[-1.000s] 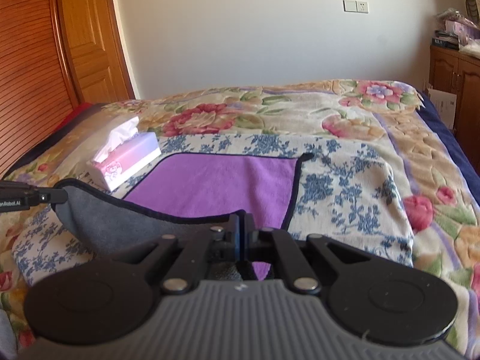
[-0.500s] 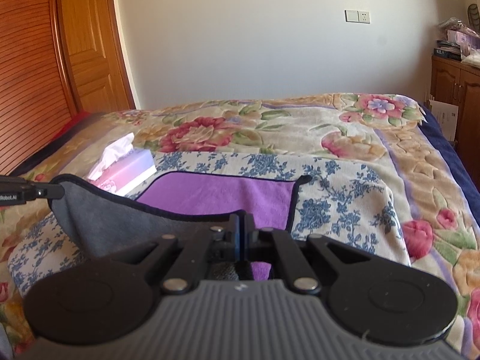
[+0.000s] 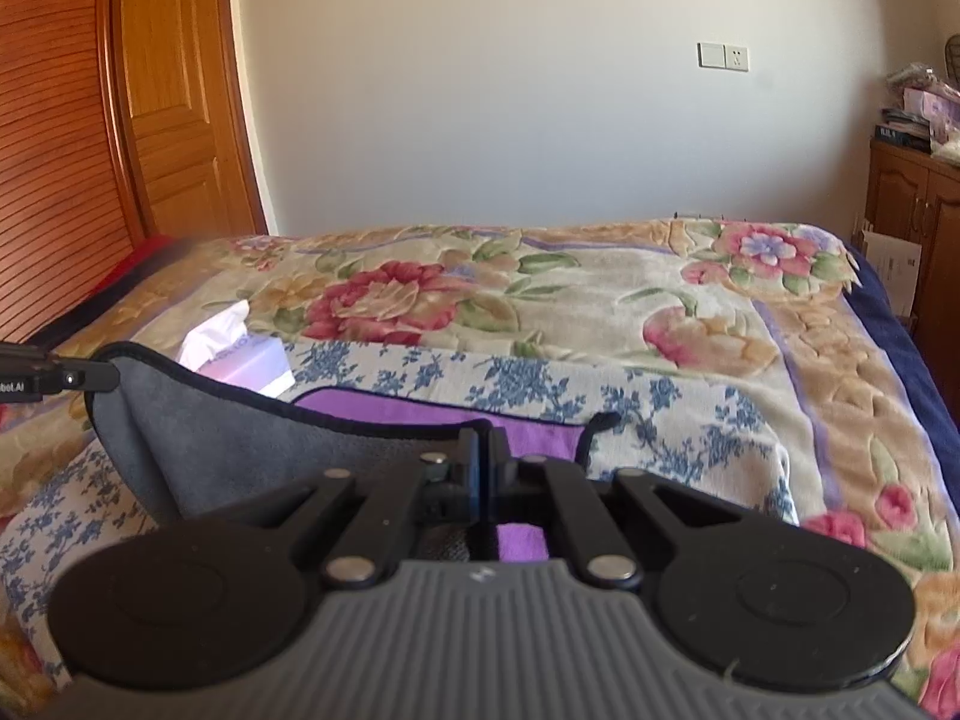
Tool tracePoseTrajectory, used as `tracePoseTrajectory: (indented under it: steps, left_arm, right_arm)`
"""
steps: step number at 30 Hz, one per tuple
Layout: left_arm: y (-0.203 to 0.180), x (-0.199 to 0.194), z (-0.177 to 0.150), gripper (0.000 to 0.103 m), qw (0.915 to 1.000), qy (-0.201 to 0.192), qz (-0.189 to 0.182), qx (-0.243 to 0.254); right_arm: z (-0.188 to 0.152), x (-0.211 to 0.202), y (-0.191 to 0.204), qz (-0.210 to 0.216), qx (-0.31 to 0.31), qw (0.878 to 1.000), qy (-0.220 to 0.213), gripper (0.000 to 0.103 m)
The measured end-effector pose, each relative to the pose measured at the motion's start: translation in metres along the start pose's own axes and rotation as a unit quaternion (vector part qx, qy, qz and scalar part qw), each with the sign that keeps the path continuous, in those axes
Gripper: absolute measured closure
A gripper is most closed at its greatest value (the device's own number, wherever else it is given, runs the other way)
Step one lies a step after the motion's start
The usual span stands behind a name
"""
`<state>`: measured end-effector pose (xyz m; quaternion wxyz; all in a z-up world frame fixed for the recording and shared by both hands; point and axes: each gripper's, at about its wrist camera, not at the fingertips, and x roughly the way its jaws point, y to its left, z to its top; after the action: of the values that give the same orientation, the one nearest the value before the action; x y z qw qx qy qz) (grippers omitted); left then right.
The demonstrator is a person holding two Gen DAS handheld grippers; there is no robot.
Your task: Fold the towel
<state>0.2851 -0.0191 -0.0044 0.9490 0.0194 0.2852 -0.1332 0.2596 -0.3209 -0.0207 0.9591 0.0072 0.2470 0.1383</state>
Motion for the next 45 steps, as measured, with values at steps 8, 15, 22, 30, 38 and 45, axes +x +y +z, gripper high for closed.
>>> tracePoseTrajectory:
  steps: [8,15,22,30,38,45]
  left_arm:
    - [-0.001,0.011,0.01,0.098,1.0,-0.005,0.003,0.003]
    - [0.005,0.027,0.016,0.098,1.0,-0.007,0.001,-0.004]
    - [0.008,0.045,0.021,0.098,1.0,-0.002,0.001,-0.002]
    - [0.005,0.063,0.027,0.098,1.0,-0.001,0.0,0.009]
    - [0.005,0.08,0.03,0.098,1.0,-0.003,0.002,0.009]
    - [0.013,0.096,0.032,0.098,1.0,0.0,0.005,0.004]
  right_arm:
    - [0.013,0.01,-0.002,-0.004,-0.013,1.0,-0.006,0.1]
    - [0.018,0.022,-0.005,-0.007,-0.019,1.0,-0.009,0.1]
    - [0.02,0.036,-0.007,-0.015,-0.027,0.999,-0.007,0.1]
    - [0.024,0.051,-0.01,-0.019,-0.039,0.999,-0.007,0.1]
    - [0.021,0.068,-0.017,-0.027,-0.05,0.998,0.004,0.1]
    - [0.019,0.081,-0.019,-0.027,-0.053,0.998,0.005,0.1]
